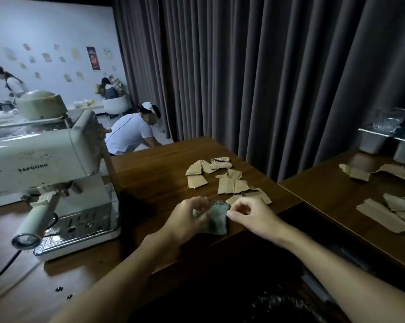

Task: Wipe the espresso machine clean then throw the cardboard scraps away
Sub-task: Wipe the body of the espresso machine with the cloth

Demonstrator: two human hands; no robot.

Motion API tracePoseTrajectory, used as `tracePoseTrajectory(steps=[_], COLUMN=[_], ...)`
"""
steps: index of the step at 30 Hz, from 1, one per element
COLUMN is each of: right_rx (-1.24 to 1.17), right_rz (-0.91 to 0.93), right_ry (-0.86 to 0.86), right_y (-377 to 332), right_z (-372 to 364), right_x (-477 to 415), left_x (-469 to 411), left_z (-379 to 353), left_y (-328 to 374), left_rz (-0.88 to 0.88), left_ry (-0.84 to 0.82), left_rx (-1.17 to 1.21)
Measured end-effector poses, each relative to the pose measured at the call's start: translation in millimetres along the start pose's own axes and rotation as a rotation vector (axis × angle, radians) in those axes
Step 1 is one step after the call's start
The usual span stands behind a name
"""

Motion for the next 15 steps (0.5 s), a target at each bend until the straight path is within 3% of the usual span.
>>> tracePoseTrajectory(steps=[3, 9, 15], right_rx=[0.158, 0.446, 0.632], right_rz=[-0.014, 0.004, 0.125], right_ry=[-0.049, -0.13, -0.134], right_y=[9, 15, -3], right_z=[-13, -31, -34], right_x=[-13, -27, -22], left_x=[-4, -12, -3], left_z=[-2, -2, 0], left_y=[-7, -14, -9], left_rz=[-0.064, -0.061, -0.027], left_ry=[-0.026, -0.092, -0.085], left_rx=[-0.256, -0.521, -0.63])
Point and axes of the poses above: each hand's wrist, its own x-axis away from the middle knuckle, its own z-axis out of the back of the hand, y = z × x, the point moved 4 cm from there along -x, towards the middle knuckle, and after that the axes turned 2 degrees about x, right-handed, at the moved point
